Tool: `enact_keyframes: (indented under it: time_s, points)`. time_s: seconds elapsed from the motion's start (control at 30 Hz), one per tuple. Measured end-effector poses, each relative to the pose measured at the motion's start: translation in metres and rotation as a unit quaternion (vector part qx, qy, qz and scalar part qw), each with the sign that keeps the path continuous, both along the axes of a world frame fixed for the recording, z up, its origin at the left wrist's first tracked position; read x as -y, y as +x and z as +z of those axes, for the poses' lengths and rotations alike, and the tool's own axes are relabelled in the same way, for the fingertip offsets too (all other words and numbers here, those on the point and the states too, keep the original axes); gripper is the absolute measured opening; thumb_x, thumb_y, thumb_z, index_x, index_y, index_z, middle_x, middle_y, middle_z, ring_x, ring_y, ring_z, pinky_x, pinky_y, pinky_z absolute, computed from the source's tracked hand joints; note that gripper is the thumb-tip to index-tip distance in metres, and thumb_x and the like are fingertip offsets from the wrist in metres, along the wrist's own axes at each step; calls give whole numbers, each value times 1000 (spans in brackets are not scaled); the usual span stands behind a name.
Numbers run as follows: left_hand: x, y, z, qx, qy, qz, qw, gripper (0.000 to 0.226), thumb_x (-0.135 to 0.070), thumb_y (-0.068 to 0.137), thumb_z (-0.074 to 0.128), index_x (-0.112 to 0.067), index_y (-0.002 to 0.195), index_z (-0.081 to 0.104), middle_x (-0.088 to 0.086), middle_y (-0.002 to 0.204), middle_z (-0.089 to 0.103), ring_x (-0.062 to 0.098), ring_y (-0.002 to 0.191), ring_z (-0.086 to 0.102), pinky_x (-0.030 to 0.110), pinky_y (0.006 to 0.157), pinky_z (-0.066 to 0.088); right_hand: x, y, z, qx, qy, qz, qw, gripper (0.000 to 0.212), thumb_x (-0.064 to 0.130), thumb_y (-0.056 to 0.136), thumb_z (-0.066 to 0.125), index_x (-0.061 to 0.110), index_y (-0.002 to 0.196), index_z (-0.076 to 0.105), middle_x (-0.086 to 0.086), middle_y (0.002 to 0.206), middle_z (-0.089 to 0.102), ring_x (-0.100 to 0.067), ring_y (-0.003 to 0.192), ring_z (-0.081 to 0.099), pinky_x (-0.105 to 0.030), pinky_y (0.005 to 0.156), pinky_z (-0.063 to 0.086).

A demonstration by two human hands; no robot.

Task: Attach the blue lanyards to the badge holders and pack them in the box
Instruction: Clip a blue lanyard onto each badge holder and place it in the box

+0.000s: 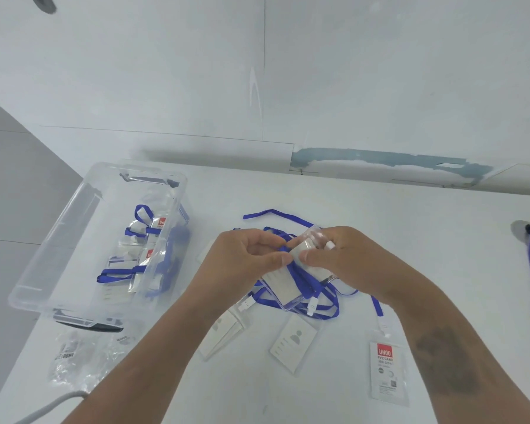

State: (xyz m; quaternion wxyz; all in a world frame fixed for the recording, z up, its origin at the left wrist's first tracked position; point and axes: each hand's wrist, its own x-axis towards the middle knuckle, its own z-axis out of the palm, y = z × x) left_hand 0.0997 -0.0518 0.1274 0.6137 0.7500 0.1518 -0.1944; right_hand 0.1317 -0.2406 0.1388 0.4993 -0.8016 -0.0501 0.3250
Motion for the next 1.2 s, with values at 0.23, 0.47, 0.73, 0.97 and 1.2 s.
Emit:
enact_keyframes:
  time_s: [0.23, 0.47, 0.73, 0.97, 1.2]
  points:
    - [0, -3, -2, -30, 0, 12, 999, 11, -17, 85, 75, -23, 94, 76, -3, 86, 78, 16, 82, 74, 28, 78, 60, 6, -9, -5, 13, 72, -144, 987, 17, 26, 83, 77, 29, 99, 74, 0, 89, 76, -17, 82, 72, -25, 72, 59]
    - [0, -8, 1, 0, -32, 182, 983, 8, -9, 90, 68, -14, 96, 72, -1, 78, 77, 15, 69, 74, 24, 66, 61, -17, -38, -13, -42, 144, -304, 941, 17, 28, 95, 59, 28, 109, 69, 9, 97, 75, -9, 94, 72, -34, 93, 55]
    - [-30, -15, 11, 41, 72, 174, 981, 15, -19, 89, 69, -28, 100, 73, -8, 90, 77, 14, 88, 73, 37, 90, 57, -74, -56, 10, -78, 113, -256, 957, 54, 69, 88, 41, 38, 129, 56, 23, 124, 61, 1, 120, 53, -34, 108, 40]
    - [-104, -25, 26, 31, 69, 186, 980, 19, -25, 97, 57, -24, 87, 74, 4, 89, 76, 25, 88, 72, 40, 93, 55, -155, -61, 20, -60, 130, -237, 961, 61, 73, 89, 36, 40, 139, 48, 22, 138, 52, -2, 132, 44, -36, 115, 30]
    - [-208, -24, 35, -54, -55, 197, 977, 39, -52, 98, 45, -24, 83, 68, -7, 87, 71, 12, 86, 66, 31, 93, 51, -265, -66, 15, -53, 131, -269, 953, 30, 64, 94, 38, 47, 99, 63, 35, 99, 64, 12, 108, 53, -25, 106, 37]
